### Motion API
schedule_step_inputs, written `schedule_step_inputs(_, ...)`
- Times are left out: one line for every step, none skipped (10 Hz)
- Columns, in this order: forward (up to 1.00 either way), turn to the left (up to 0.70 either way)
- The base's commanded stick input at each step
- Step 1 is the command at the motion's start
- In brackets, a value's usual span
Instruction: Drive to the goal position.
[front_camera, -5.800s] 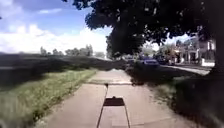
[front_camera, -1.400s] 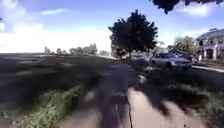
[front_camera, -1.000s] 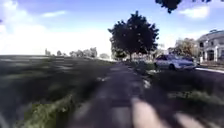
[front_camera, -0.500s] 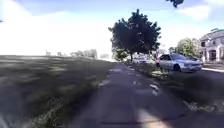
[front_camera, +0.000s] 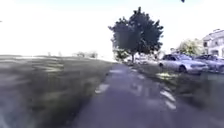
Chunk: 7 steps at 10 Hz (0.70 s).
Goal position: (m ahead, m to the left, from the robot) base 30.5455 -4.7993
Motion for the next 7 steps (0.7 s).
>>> schedule_step_inputs(1.0, -0.25)
schedule_step_inputs(1.0, 0.0)
schedule_step_inputs(1.0, 0.0)
schedule_step_inputs(1.0, 0.0)
schedule_step_inputs(1.0, 0.0)
schedule_step_inputs(1.0, 0.0)
schedule_step_inputs(1.0, 0.0)
